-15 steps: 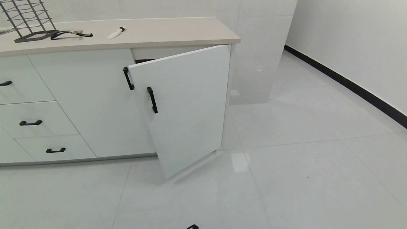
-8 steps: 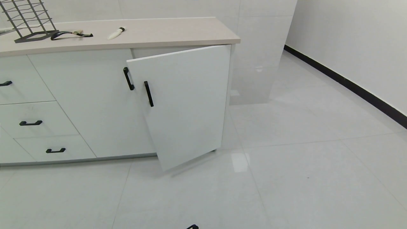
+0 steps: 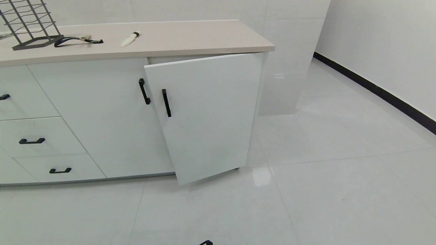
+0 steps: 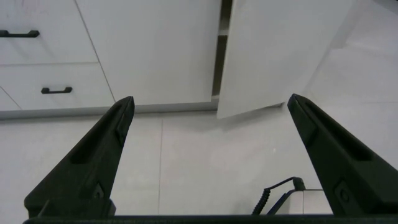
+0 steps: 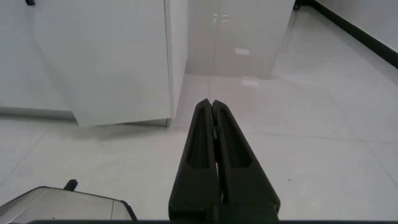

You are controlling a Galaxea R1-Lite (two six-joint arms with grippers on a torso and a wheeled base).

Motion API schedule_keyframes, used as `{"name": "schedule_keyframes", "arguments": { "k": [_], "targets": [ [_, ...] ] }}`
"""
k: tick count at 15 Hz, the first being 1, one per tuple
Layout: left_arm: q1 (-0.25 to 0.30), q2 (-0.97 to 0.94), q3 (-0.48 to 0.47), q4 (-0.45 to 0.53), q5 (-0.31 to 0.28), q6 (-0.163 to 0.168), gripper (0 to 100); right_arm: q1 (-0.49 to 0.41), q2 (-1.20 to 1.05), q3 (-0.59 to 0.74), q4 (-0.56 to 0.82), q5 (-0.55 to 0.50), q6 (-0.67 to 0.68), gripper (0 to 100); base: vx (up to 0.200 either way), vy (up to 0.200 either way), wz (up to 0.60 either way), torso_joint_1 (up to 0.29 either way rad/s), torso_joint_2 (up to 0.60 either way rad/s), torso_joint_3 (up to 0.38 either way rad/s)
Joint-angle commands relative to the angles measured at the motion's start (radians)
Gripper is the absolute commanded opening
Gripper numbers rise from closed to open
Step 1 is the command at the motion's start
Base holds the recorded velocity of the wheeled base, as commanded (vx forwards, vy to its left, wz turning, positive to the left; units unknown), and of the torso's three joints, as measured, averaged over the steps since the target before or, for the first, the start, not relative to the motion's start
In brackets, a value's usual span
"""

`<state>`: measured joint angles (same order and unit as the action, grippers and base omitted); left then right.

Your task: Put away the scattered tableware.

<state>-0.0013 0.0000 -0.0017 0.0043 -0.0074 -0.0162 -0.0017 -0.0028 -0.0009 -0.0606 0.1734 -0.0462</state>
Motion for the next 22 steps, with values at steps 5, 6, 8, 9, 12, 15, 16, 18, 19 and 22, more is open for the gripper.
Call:
{"name": "schedule_keyframes", "arguments": {
  "k": [5, 6, 8, 9, 12, 15, 16, 18, 19, 22],
  "targets": [
    [0.0, 0.0, 0.0, 0.0, 0.0, 0.001, 100, 0.0, 0.003, 0.001, 0.001, 0.0, 0.0, 0, 0.04, 0.2, 0.0, 0.006, 0.01, 0.002],
    [0.0, 0.0, 0.0, 0.0, 0.0, 0.002, 100, -0.001, 0.003, 0.001, 0.002, 0.0, 0.0, 0, 0.0, 0.0, 0.0, 0.0, 0.0, 0.0],
    [0.0, 0.0, 0.0, 0.0, 0.0, 0.001, 100, -0.001, 0.003, 0.001, 0.002, 0.0, 0.0, 0, 0.0, 0.0, 0.0, 0.0, 0.0, 0.0],
    [0.0, 0.0, 0.0, 0.0, 0.0, -0.001, 100, -0.001, 0.003, 0.001, 0.002, 0.0, 0.0, 0, 0.0, 0.0, 0.0, 0.0, 0.0, 0.0],
    [0.0, 0.0, 0.0, 0.0, 0.0, -0.001, 100, -0.001, 0.003, 0.001, 0.002, 0.0, 0.0, 0, 0.0, 0.0, 0.0, 0.0, 0.0, 0.0],
    [0.0, 0.0, 0.0, 0.0, 0.0, 0.001, 100, -0.001, 0.003, 0.001, 0.002, 0.0, 0.002, 0, 0.0, 0.133, 0.0, 0.002, 0.0, 0.0],
    [0.0, 0.0, 0.0, 0.0, 0.0, -0.001, 100, 0.0, 0.003, 0.001, 0.002, 0.0, 0.002, 0, 0.0, 0.2, 0.0, 0.002, 0.0, 0.007],
    [0.0, 0.0, 0.0, 0.002, 0.0, -0.002, 100, -0.001, 0.003, 0.001, 0.002, 0.0, 0.003, 0, 0.1, 0.2, 0.0, 0.01, 0.0, 0.0],
    [0.0, 0.0, 0.0, 0.002, 0.0, -0.002, 100, -0.001, 0.003, 0.001, 0.002, 0.0, 0.003, 0, 0.2, 0.2, 0.0, 0.002, 0.01, 0.002],
    [0.0, 0.0, 0.0, 0.002, 0.0, -0.001, 100, -0.001, 0.003, 0.001, 0.002, 0.0, 0.003, 0, 0.2, 0.2, 0.0, -0.001, 0.0, 0.001]
  ]
}}
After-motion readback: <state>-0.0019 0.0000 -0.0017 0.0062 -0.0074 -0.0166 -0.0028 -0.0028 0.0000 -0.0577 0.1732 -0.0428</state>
